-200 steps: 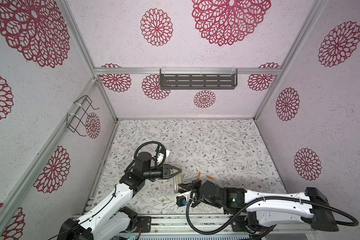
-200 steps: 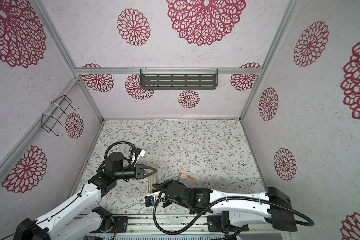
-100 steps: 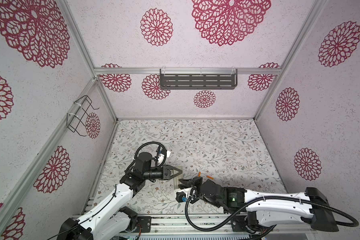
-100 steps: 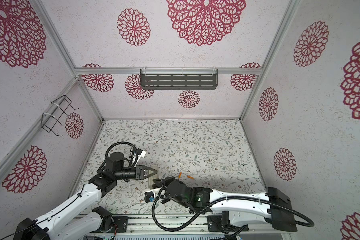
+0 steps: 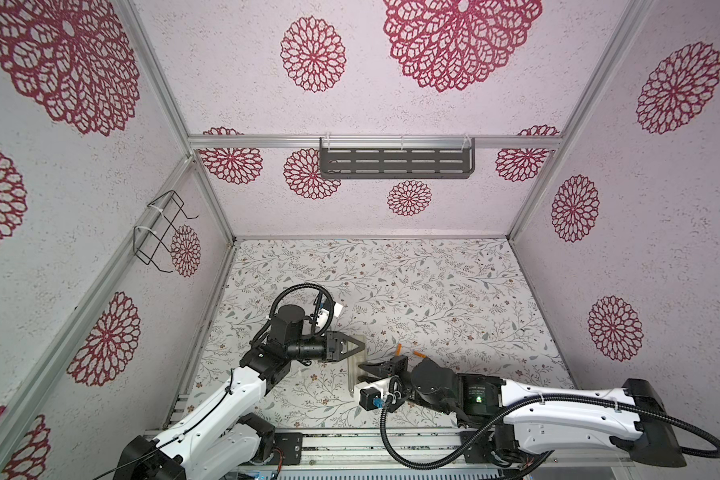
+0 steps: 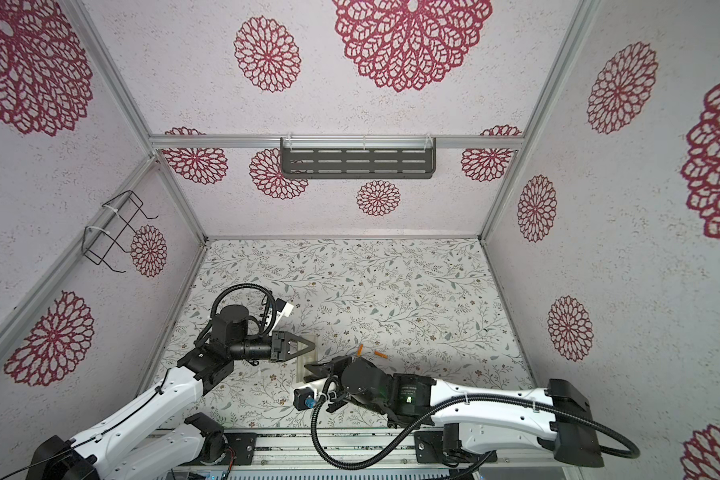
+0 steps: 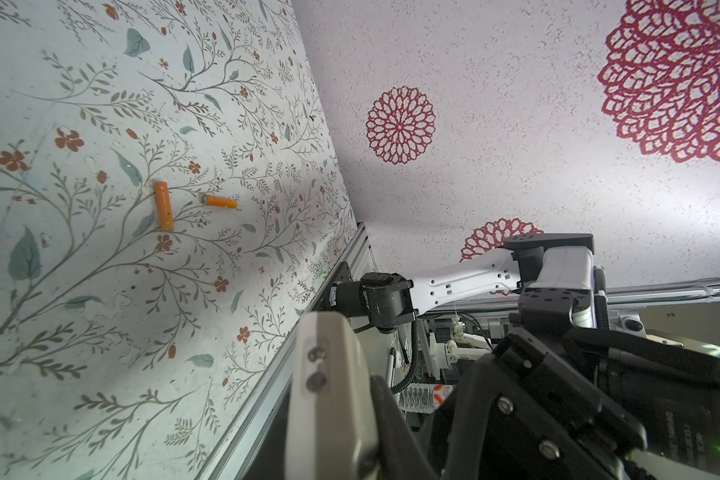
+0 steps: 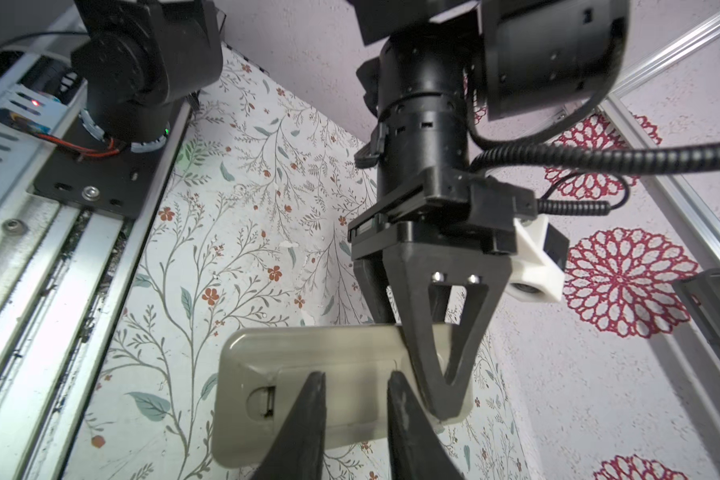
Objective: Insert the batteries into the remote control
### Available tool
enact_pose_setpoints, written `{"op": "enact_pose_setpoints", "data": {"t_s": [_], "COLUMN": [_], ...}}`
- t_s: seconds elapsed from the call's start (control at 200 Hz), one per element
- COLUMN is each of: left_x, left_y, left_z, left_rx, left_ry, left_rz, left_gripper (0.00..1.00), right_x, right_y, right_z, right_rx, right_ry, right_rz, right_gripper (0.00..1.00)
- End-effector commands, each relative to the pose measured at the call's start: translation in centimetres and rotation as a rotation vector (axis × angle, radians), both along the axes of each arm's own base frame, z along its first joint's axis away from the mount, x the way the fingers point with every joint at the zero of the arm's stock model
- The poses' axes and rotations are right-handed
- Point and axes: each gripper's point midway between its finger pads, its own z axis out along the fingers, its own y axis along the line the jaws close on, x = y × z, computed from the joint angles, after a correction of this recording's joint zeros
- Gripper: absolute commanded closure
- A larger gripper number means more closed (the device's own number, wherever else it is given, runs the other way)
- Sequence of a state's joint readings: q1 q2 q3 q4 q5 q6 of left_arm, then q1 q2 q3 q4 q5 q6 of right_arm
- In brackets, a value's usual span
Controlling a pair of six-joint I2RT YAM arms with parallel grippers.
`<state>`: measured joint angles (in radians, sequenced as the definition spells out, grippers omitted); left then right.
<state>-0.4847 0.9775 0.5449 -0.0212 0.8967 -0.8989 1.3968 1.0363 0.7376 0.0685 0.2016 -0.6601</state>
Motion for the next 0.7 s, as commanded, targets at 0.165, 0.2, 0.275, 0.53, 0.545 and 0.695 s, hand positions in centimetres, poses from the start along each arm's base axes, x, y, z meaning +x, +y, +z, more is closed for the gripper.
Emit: {"op": "enact_pose_setpoints", "data": {"t_s": [0.165, 0.2, 0.275, 0.53, 0.545, 0.695], "left_x": [-0.3, -0.3, -0.3, -0.3, -0.3, -0.3], "left_y": [-0.4, -0.4, -0.4, -0.4, -0.4, -0.4], "left_z": [1.0, 1.0, 1.0, 0.9, 0.9, 1.0], "left_rx": [-0.023, -0.023, -0.023, -0.023, -0.023, -0.025], "left_ry": [-0.027, -0.026, -0.027, -0.025, -0.025, -0.027], "left_rz": [-0.034, -0.033, -0.033, -0.035, -0.034, -0.036], "left_gripper": [1.00, 1.00, 1.00, 1.00, 1.00, 1.00], "right_x": [-0.7, -0.6, -0.7, -0.7, -0.7, -0.2], "right_y": [0.3, 0.4, 0.6, 0.8, 0.8, 1.0], "right_z": [-0.2, -0.5, -0.8, -1.3, -1.2, -1.6], "right_rx": [-0.006, -0.016, -0.031, -0.051, -0.049, -0.063], "right_ry": [0.048, 0.053, 0.062, 0.079, 0.079, 0.078], "right_rz": [0.033, 0.034, 0.039, 0.044, 0.044, 0.029], "right_gripper": [0.71, 0.71, 0.71, 0.71, 0.71, 0.71]}}
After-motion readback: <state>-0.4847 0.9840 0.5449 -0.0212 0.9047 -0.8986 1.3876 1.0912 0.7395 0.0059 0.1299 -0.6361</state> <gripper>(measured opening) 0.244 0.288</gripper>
